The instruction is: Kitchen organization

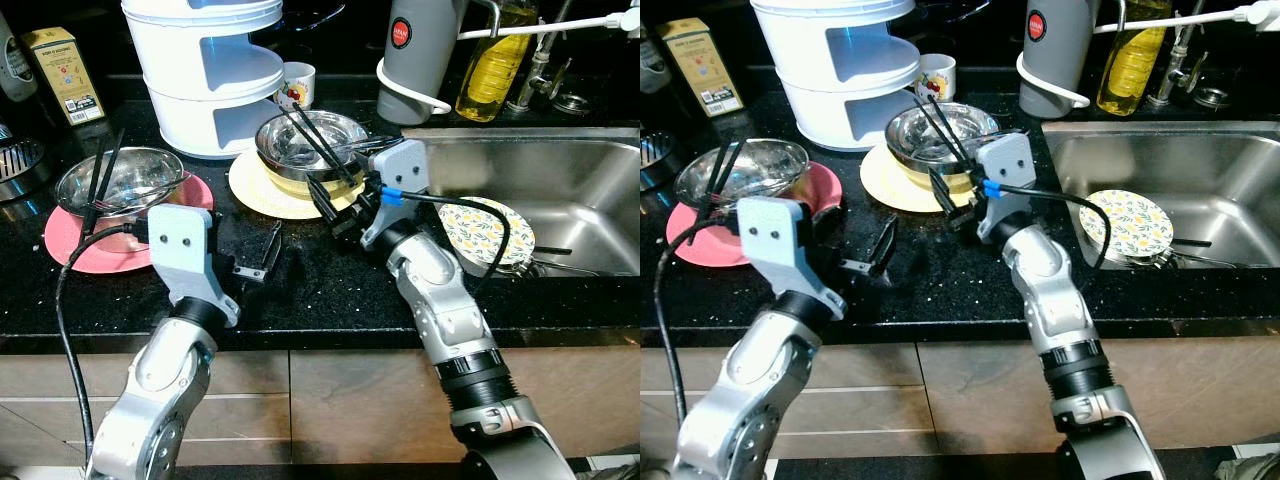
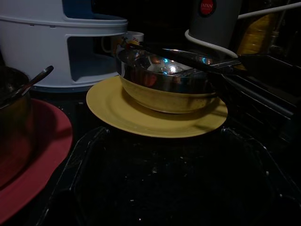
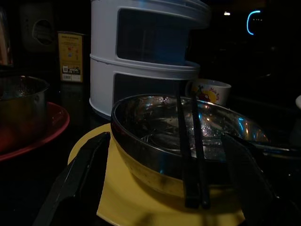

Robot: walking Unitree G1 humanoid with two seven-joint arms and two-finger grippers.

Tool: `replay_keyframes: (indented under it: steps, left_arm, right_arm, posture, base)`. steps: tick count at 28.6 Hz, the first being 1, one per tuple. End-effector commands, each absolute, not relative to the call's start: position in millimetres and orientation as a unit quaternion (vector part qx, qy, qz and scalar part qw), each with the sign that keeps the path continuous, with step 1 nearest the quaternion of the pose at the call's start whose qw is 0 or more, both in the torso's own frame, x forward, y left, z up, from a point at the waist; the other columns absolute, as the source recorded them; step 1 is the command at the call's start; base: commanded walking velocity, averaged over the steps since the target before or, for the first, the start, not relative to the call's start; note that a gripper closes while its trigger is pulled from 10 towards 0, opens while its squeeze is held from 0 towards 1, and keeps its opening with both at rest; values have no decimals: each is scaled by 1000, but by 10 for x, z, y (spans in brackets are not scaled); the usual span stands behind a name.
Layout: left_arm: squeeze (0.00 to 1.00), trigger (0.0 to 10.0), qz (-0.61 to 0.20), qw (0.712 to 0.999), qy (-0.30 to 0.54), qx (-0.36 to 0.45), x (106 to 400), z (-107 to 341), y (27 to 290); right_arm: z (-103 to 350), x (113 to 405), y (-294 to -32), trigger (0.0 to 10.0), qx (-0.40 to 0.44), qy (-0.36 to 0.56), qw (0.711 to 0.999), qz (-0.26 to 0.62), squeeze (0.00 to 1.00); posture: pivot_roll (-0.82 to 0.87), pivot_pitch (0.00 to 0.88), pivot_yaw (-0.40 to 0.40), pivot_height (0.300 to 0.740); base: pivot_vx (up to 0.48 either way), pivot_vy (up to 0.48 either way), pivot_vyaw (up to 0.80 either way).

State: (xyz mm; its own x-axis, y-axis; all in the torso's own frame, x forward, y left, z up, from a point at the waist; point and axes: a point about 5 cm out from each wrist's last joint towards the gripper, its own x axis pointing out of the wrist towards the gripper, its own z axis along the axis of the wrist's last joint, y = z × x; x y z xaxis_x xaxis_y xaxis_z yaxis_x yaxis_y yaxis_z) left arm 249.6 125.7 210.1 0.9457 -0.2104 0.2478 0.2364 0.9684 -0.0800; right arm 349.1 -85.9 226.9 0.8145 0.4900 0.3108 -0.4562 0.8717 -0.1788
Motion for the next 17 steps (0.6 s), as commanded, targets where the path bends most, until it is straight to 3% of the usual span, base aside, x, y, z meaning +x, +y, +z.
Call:
replay_keyframes:
  steps: [1, 6, 7, 8, 9, 11, 17]
  left_arm:
    - [0, 10000, -115, 984, -126, -52, 2467, 2110, 1251]
    - [0, 10000, -118, 983, -127, -53, 2474, 2108, 1238]
    - [0, 10000, -119, 983, -128, -53, 2476, 2108, 1233]
    - [0, 10000, -120, 983, -129, -53, 2477, 2108, 1226]
    - [0, 10000, -120, 983, -129, -53, 2477, 2108, 1226]
    - [0, 10000, -123, 982, -130, -54, 2479, 2111, 1212]
    - [0, 10000, -125, 982, -133, -55, 2481, 2116, 1201]
  right_arm:
    - [2238, 3496, -803, 10000, -55, -174, 950, 252, 0]
    - [2223, 3517, -796, 10000, -58, -172, 953, 244, 0]
    - [2218, 3525, -796, 8824, -60, -171, 953, 241, 0]
    - [2213, 3531, -798, 4000, -62, -170, 954, 239, 0]
    - [2213, 3531, -798, 4000, -62, -170, 954, 239, 0]
    - [2198, 3541, -805, 0, -68, -167, 955, 234, 0]
    - [2190, 3550, -810, 0, -70, -168, 956, 229, 0]
  posture:
    - [133, 83, -47, 740]
    - [133, 78, -49, 740]
    - [133, 76, -49, 740]
    - [132, 73, -50, 740]
    - [132, 73, -50, 740]
    - [132, 68, -52, 740]
    - [128, 66, -53, 740]
  base:
    - [0, 0, 0]
    - [0, 0, 0]
    - [0, 0, 0]
    - [0, 0, 0]
    - [0, 0, 0]
    - [0, 0, 0]
    - [0, 0, 0]
